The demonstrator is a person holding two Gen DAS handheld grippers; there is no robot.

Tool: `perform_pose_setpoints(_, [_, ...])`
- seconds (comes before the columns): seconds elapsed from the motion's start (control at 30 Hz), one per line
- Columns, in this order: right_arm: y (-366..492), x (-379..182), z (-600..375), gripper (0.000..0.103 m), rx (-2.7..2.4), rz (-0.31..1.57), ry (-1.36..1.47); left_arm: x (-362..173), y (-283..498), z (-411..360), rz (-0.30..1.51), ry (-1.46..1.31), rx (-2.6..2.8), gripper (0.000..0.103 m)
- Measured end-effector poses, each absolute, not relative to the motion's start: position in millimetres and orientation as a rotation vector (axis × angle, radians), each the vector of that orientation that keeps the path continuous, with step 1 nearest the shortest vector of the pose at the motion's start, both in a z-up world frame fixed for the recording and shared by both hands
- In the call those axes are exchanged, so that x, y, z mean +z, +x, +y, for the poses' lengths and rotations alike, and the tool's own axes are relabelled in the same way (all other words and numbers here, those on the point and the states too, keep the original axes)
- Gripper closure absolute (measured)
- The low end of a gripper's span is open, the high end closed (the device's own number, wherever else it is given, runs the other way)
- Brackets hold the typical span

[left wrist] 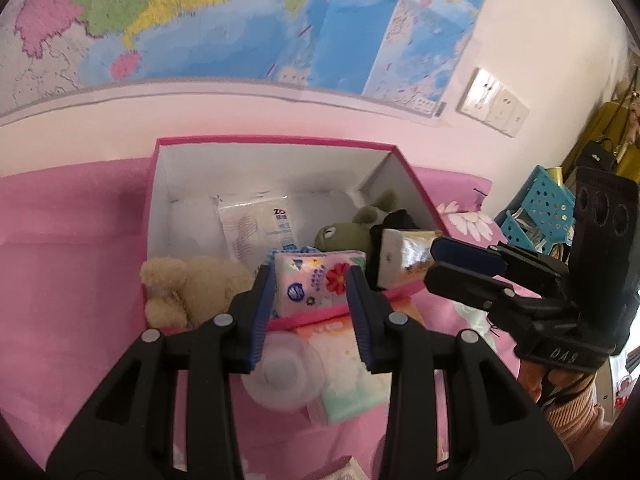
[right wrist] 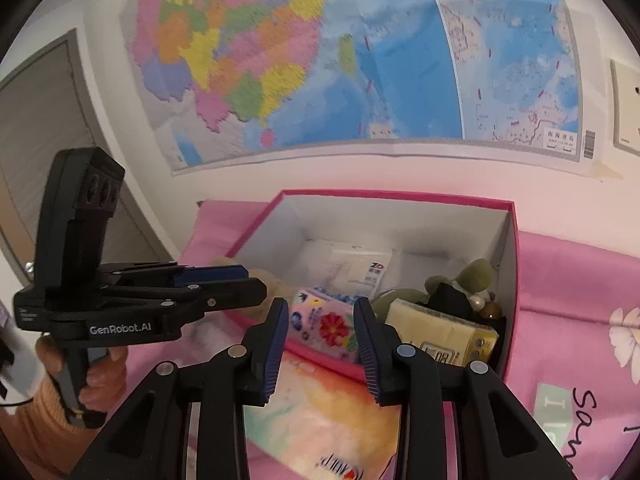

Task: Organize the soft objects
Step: 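Move the right tool toward the white medical packets on the bed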

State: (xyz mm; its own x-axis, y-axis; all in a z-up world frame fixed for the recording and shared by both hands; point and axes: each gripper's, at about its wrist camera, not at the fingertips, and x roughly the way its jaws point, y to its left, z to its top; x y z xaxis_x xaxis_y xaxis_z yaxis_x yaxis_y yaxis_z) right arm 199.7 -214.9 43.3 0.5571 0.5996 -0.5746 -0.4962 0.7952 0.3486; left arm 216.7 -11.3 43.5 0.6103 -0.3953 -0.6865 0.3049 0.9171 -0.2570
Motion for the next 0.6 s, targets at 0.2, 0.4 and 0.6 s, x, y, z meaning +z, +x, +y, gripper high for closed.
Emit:
perform_pose_setpoints(0.2, [166.2, 52.0, -227.0, 0.062, 0.721, 0.716, 0.181, 52.1, 176.6, 2.7, 0.751, -0.112, -0.432, 0.065])
perform_pose_setpoints(0.4, [126.9, 42.3, -226.1, 0.061, 0.819, 0.76, 0.184, 36.1, 136.6, 13.7, 0.772, -0.096, -0.439, 0.064])
perform_pose_setpoints(0.6, [92.3, 14.1, -215.1, 0.06, 0.913, 0.863, 0.18, -1.0, 108.5, 19.5, 0.883, -0.098, -0.431, 0.064])
